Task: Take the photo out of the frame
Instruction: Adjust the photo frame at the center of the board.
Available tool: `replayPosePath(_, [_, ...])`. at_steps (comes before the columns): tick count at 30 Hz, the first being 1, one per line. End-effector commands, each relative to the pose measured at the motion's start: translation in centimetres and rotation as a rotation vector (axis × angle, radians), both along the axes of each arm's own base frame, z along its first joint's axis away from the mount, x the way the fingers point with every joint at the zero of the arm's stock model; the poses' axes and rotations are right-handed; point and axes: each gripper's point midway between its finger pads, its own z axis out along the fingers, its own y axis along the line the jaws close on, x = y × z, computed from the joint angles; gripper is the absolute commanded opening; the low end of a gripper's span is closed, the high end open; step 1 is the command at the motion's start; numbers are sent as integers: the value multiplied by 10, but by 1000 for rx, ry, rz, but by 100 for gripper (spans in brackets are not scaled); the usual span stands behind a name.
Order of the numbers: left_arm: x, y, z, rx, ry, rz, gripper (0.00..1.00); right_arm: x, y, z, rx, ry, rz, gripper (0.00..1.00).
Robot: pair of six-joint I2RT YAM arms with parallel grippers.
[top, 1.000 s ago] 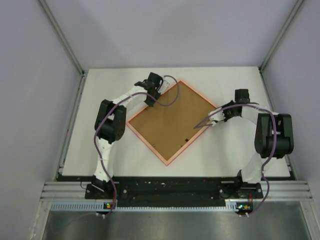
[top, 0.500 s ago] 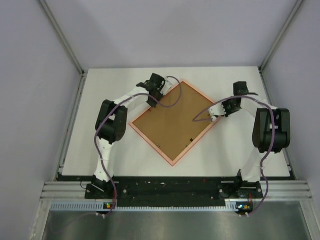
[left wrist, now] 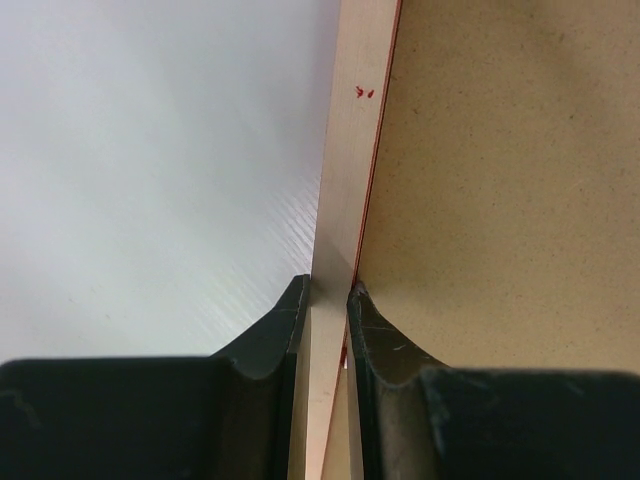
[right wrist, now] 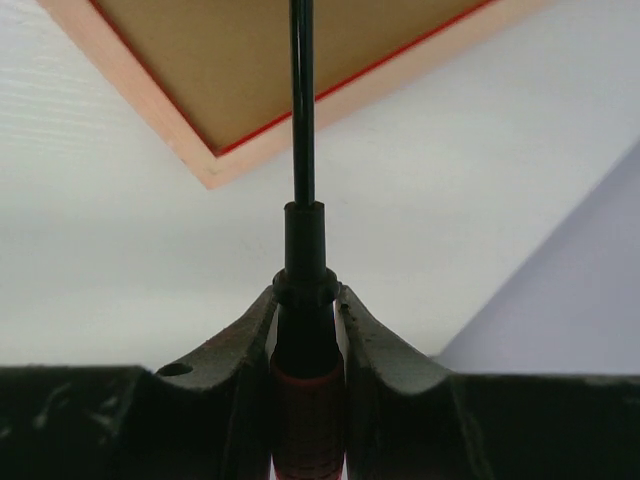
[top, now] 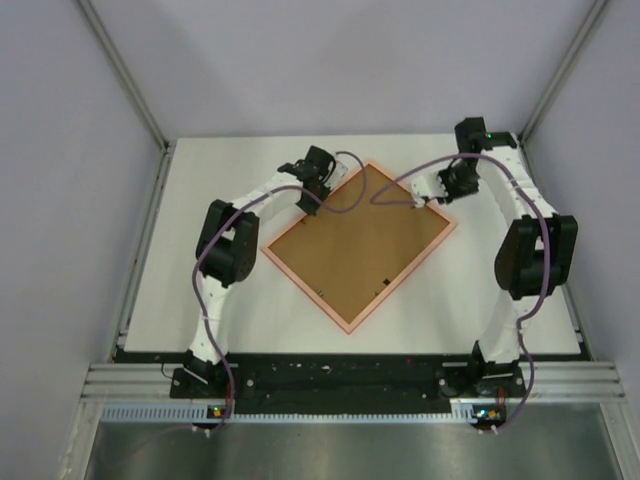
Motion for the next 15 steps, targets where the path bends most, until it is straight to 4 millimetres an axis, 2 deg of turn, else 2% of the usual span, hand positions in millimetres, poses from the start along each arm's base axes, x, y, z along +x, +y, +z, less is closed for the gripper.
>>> replayPosePath(1, [25, 26, 12, -9, 2, 219, 0, -27, 23, 55, 142, 153, -331, 0])
replayPosePath(4, [25, 43, 4, -45, 78, 330, 0, -45, 26, 58, 187, 245, -568, 0])
replayPosePath(7, [23, 60, 4, -64, 98, 441, 0, -66, 40, 61, 270, 296, -664, 0])
replayPosePath(11, [13, 79, 4, -71, 106, 570, 0, -64, 60, 68, 451, 232, -838, 0])
replayPosePath(15, [-9, 80, 3, -94, 166, 655, 0, -74, 74, 50, 478, 319, -1023, 0])
